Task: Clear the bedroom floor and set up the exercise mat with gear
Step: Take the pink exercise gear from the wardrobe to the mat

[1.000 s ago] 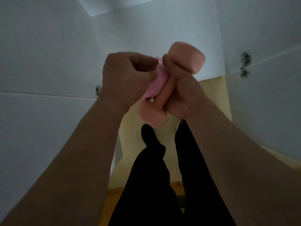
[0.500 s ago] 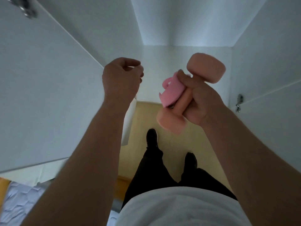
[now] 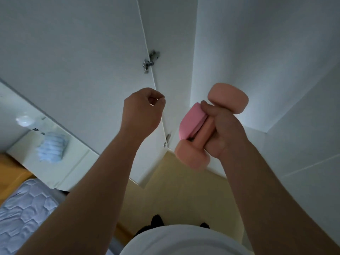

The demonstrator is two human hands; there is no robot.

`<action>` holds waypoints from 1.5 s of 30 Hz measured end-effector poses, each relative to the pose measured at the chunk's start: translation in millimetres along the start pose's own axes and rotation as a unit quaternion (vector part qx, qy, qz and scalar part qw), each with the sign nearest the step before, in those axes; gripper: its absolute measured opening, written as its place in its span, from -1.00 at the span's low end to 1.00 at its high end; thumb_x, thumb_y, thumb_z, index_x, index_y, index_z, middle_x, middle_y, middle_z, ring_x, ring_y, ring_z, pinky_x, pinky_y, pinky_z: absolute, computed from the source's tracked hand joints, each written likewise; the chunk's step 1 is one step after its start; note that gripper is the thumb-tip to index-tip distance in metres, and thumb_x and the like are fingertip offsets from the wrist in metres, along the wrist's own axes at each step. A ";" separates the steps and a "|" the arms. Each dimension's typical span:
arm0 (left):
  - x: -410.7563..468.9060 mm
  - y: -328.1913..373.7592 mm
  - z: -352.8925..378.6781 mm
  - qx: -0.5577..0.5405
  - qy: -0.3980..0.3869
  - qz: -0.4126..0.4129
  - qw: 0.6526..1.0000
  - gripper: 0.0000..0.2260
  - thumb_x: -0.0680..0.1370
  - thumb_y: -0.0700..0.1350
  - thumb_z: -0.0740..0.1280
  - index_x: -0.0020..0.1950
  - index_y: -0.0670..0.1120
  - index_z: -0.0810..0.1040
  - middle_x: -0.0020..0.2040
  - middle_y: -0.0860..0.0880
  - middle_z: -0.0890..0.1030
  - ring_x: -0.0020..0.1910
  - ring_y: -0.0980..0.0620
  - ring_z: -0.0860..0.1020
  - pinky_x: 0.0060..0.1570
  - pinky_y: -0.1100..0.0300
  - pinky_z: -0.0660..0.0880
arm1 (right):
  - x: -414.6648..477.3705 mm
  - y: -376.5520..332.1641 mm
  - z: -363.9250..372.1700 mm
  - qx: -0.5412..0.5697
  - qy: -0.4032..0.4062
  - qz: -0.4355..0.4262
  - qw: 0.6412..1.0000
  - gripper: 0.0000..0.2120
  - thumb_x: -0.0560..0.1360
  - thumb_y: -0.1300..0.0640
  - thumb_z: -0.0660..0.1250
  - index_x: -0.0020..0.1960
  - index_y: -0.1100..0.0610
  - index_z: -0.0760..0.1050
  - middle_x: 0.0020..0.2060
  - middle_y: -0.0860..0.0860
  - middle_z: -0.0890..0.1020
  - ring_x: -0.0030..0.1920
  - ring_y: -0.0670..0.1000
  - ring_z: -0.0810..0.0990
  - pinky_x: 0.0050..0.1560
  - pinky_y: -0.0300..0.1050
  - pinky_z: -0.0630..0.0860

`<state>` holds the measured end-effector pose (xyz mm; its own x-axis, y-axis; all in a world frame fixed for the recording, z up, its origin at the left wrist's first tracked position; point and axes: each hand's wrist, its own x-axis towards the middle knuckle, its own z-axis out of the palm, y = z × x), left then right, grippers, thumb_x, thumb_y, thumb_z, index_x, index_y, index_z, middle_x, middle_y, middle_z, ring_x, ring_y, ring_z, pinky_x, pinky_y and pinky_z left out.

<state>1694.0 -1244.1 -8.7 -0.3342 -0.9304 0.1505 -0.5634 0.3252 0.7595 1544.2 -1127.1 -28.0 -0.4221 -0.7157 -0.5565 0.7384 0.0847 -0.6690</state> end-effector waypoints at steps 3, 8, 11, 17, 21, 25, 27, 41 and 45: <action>-2.3 7.3 -37.2 0.010 0.032 0.054 0.998 -0.94 0.55 -0.03 0.39 -0.05 0.09 0.67 -0.23 0.21 0.64 -0.23 0.26 0.59 -0.26 0.53 0.38 | -19.6 -0.3 33.6 -0.016 0.002 -0.019 1.000 -0.82 0.51 0.00 0.50 -0.02 0.10 0.61 -0.22 0.05 0.68 -0.09 0.13 0.68 0.14 0.22 0.61; -3.8 14.6 -83.0 0.034 0.071 0.143 0.987 -0.90 0.59 -0.02 0.36 0.04 0.07 0.66 -0.16 0.18 0.63 -0.20 0.22 0.58 -0.15 0.42 0.44 | -41.2 -6.2 76.6 -0.023 0.009 -0.058 0.998 -0.74 0.47 0.00 0.53 0.06 0.09 0.60 -0.19 0.06 0.69 -0.15 0.12 0.70 -0.16 0.06 0.64; -4.9 17.0 -108.7 0.048 0.107 0.205 0.972 -0.88 0.62 -0.05 0.34 0.08 0.01 0.66 -0.09 0.13 0.63 -0.16 0.17 0.56 -0.10 0.29 0.49 | -52.0 -11.2 103.7 -0.041 0.007 -0.093 0.995 -0.74 0.44 -0.01 0.55 0.02 0.10 0.62 -0.24 0.05 0.70 -0.21 0.10 0.72 -0.18 0.10 0.66; -6.1 16.0 -155.9 0.080 0.253 0.314 0.912 -0.90 0.61 -0.15 0.35 0.06 -0.12 0.66 -0.06 0.00 0.65 -0.05 -0.01 0.58 0.03 0.15 0.47 | -65.8 -14.3 143.4 -0.041 -0.001 -0.145 0.989 -0.79 0.41 0.04 0.59 -0.06 0.10 0.65 -0.25 0.04 0.71 -0.13 0.13 0.73 0.02 0.31 0.63; -2.5 13.6 -173.2 0.106 0.319 0.319 0.886 -0.88 0.58 -0.16 0.37 0.08 -0.14 0.65 0.03 -0.07 0.66 0.08 -0.09 0.57 0.19 0.13 0.37 | -72.3 -14.0 162.2 -0.040 -0.018 -0.150 0.988 -0.78 0.40 0.04 0.59 -0.03 0.10 0.65 -0.19 0.06 0.72 -0.07 0.15 0.72 0.02 0.25 0.64; 1.7 9.7 -183.8 0.137 0.356 0.320 0.867 -0.82 0.56 -0.18 0.38 0.13 -0.18 0.64 0.18 -0.15 0.62 0.31 -0.19 0.53 0.42 -0.08 0.34 | -75.6 -13.2 177.0 -0.042 -0.034 -0.175 0.983 -0.78 0.41 0.06 0.59 -0.04 0.13 0.65 -0.14 0.10 0.72 -0.08 0.16 0.73 -0.05 0.18 0.66; 3.5 7.5 -188.3 0.153 0.379 0.320 0.855 -0.80 0.55 -0.18 0.38 0.15 -0.19 0.64 0.26 -0.19 0.59 0.43 -0.24 0.45 0.48 -0.21 0.25 | -76.3 -12.5 182.4 -0.047 -0.042 -0.188 0.980 -0.73 0.41 0.05 0.58 0.00 0.17 0.65 -0.05 0.17 0.73 0.00 0.21 0.73 0.04 0.24 0.65; 12.1 -5.7 -186.5 0.078 0.348 0.161 0.920 -0.47 0.49 -0.18 0.38 0.45 -0.17 0.37 0.64 -0.32 -0.11 0.62 -0.37 -0.04 0.50 -0.28 0.22 | -82.8 -3.4 176.2 -0.062 -0.058 -0.171 0.982 -0.69 0.37 0.02 0.60 0.04 0.13 0.67 -0.05 0.14 0.73 -0.05 0.18 0.72 0.01 0.20 0.64; 8.1 -1.7 -187.3 0.082 0.342 0.130 0.927 -0.36 0.46 -0.16 0.41 0.52 -0.16 0.33 0.64 -0.32 -0.10 0.61 -0.33 0.05 0.51 -0.21 0.20 | -84.8 -1.7 166.2 -0.070 -0.059 -0.167 0.982 -0.72 0.36 0.02 0.60 0.00 0.10 0.67 -0.13 0.09 0.72 -0.14 0.15 0.69 -0.12 0.08 0.59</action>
<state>1833.8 -1283.9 109.8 0.0518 -0.6880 0.7238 -0.6565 0.5227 0.5438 1666.1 -1181.7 102.2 -0.5587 -0.7945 -0.2381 0.4859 -0.0809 -0.8703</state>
